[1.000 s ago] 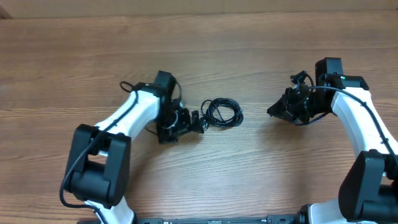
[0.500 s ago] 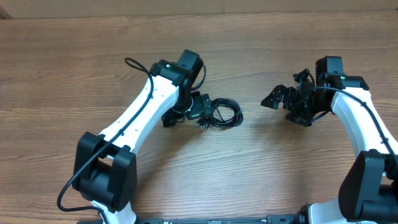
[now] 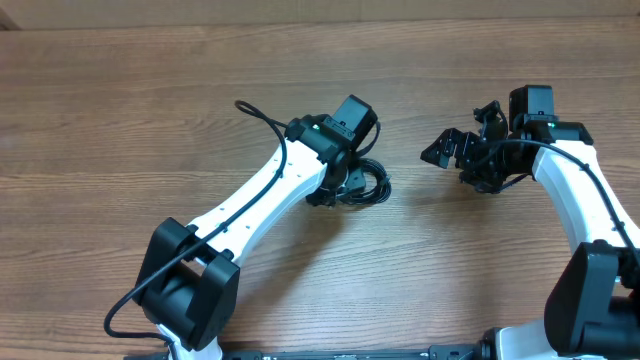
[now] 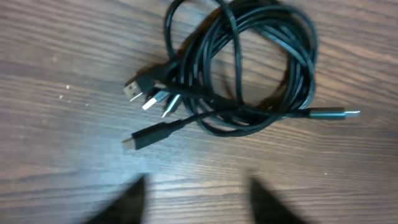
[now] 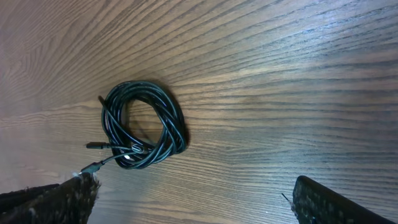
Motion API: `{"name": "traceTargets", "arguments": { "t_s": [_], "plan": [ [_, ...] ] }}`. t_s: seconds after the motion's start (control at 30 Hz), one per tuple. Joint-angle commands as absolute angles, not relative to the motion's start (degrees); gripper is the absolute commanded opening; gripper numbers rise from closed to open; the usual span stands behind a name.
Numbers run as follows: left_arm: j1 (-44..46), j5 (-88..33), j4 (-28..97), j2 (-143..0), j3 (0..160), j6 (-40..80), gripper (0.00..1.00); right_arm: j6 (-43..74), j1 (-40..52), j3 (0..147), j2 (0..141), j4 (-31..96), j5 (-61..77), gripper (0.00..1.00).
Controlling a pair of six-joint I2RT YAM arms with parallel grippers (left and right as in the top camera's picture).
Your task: Untangle cables
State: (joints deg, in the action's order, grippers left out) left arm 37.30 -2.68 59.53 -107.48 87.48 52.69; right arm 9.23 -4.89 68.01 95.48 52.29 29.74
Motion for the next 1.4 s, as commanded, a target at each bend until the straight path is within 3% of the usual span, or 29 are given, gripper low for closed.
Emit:
{"name": "traceTargets", "arguments": {
  "t_s": [0.0,0.43,0.47,0.5,0.53,0.67,0.7,0.87,0.9,0.97,1.07,1.13,1.27,1.37],
  "plan": [
    [37.2,-1.5,59.9,-108.4,86.9,53.8,0.99,9.2,-5.2,67.8,95.4,52.1,29.5,1.0],
    [37.1,0.2,58.2,-108.4,86.9,53.8,1.0,9.2,-5.2,67.8,95.4,52.1,29.5,1.0],
    [37.2,0.0,58.1,-108.4,86.9,53.8,0.74,9.2,-5.2,67.8,95.4,52.1,29.5,1.0],
    [37.1,0.0,58.0,-108.4,86.9,53.8,0.42,9.2,-5.2,67.8,95.4,52.1,29.5,1.0],
    [37.1,0.0,57.7,-108.4,86.9,53.8,0.22,9.2,-5.2,67.8,95.4,52.1,29.5,1.0],
    [37.1,0.0,57.0,-108.4,86.9,53.8,0.27,9.2,-5.2,67.8,95.4,52.1,29.5,1.0],
    [37.2,-0.1,56.5,-108.4,86.9,53.8,0.41,9.2,-5.2,67.8,95.4,52.1,29.5,1.0],
    [37.2,-3.6,56.5,-108.4,86.9,53.8,0.62,9.2,-5.2,67.8,95.4,52.1,29.5,1.0],
    [37.2,-3.6,56.5,-108.4,86.9,53.8,0.63,9.2,-5.2,67.8,95.4,52.1,29.5,1.0],
    [37.2,-3.7,56.5,-108.4,86.9,53.8,0.44,9.2,-5.2,67.8,95.4,52.1,29.5,1.0],
    [37.2,-3.6,56.5,-108.4,86.8,53.8,0.26,9.2,-5.2,67.8,95.4,52.1,29.5,1.0],
    [37.2,-3.6,56.5,-108.4,86.8,53.8,0.25,9.2,-5.2,67.8,95.4,52.1,29.5,1.0],
    [37.2,-3.6,56.7,-108.4,86.7,53.8,0.39,9.2,-5.2,67.8,95.4,52.1,29.5,1.0],
    [37.2,-3.6,56.7,-108.4,86.7,53.8,0.37,9.2,-5.2,67.8,95.4,52.1,29.5,1.0]
  ]
}}
